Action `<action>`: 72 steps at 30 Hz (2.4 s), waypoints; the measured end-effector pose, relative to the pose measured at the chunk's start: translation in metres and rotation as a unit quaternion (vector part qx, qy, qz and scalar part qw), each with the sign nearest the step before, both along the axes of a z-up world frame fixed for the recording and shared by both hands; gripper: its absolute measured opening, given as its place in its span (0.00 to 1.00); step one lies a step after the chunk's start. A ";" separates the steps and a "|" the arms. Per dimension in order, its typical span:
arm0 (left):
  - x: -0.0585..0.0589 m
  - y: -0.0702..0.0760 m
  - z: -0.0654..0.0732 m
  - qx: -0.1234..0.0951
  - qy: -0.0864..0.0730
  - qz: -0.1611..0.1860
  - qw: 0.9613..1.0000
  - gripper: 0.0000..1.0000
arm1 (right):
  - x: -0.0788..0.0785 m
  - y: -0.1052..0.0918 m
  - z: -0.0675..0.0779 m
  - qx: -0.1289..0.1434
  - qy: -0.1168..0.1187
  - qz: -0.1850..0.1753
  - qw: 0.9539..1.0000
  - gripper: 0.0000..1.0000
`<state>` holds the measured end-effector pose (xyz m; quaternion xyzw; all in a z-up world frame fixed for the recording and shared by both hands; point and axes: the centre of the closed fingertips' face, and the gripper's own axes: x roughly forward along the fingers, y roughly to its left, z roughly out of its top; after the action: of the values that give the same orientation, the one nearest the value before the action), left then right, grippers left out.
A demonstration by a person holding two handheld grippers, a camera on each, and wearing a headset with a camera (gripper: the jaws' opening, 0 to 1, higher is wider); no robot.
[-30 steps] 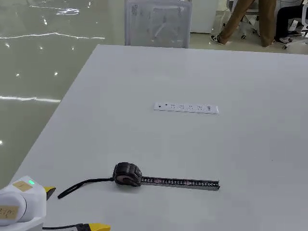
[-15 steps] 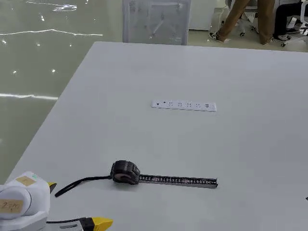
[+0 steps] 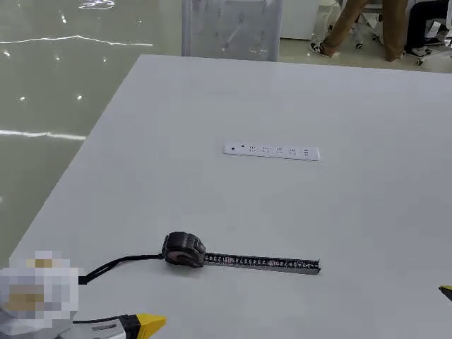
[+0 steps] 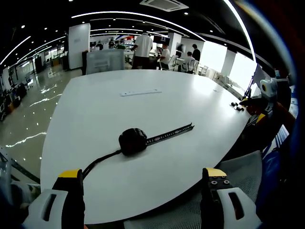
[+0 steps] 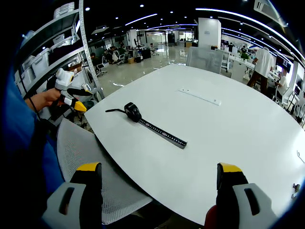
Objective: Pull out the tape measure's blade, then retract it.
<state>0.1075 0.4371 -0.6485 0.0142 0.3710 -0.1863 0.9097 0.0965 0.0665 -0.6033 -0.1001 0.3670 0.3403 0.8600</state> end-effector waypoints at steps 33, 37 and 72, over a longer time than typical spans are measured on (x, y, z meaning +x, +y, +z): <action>0.028 -0.016 -0.027 -0.008 0.006 0.014 1.000 0.99 | 0.027 0.021 -0.045 -0.011 0.031 0.060 0.998 0.95; 0.032 -0.020 -0.031 -0.009 0.009 0.012 1.000 0.99 | 0.030 0.024 -0.047 -0.011 0.033 0.066 0.997 0.95; 0.064 -0.022 -0.058 -0.022 0.014 0.049 0.998 0.99 | 0.056 0.044 -0.083 -0.040 0.057 0.138 0.988 0.93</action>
<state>0.1715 0.4147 -0.7063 -0.0269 0.3800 -0.1497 0.9124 0.1526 0.1105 -0.6865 -0.1652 0.4111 0.4461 0.7776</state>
